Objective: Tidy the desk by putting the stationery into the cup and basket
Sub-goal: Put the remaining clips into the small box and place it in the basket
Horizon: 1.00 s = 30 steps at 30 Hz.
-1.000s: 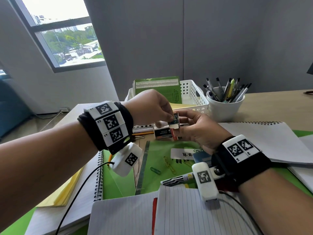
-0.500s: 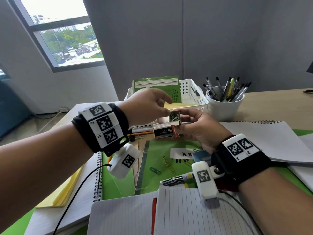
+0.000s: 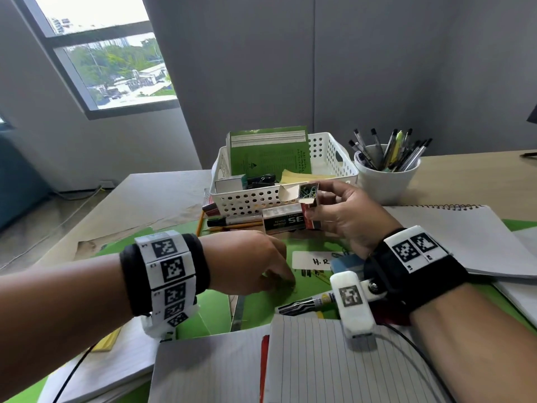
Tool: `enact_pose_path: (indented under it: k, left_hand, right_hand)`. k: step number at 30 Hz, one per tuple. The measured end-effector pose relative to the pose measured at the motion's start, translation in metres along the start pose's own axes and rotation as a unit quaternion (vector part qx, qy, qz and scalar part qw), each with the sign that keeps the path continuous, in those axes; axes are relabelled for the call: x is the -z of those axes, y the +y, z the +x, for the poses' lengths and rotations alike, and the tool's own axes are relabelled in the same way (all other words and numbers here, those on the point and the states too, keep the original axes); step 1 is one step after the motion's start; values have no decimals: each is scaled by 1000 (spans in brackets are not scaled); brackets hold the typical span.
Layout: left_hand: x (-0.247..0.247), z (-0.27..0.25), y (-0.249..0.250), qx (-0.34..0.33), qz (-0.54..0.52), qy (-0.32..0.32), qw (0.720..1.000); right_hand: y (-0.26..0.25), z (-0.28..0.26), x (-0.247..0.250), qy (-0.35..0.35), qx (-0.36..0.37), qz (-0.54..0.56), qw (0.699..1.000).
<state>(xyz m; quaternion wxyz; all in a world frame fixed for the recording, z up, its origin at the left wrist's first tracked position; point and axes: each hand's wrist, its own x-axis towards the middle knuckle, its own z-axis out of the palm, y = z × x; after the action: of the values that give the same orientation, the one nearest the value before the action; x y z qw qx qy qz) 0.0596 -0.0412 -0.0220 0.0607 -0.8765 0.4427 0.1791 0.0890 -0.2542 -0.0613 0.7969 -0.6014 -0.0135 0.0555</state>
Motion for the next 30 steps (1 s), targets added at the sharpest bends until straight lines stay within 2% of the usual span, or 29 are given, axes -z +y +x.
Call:
enact_pose_path:
  k: [5, 15, 19, 26, 30]
  left_hand:
    - [-2, 2, 5, 24, 57, -2, 998]
    - [-5, 8, 6, 68, 29, -56, 996]
    - [2, 6, 4, 75, 42, -49, 995]
    - [15, 0, -3, 83, 3, 21, 996]
    - [6, 3, -2, 54, -3, -15, 998]
  right_hand:
    - [0, 0, 0, -3, 3, 2, 1000]
    - [1, 0, 0, -8, 5, 2, 1000]
    - [1, 1, 0, -6, 9, -5, 1000]
    - [2, 2, 0, -9, 19, -11, 1000]
    - [1, 1, -1, -15, 15, -5, 1000]
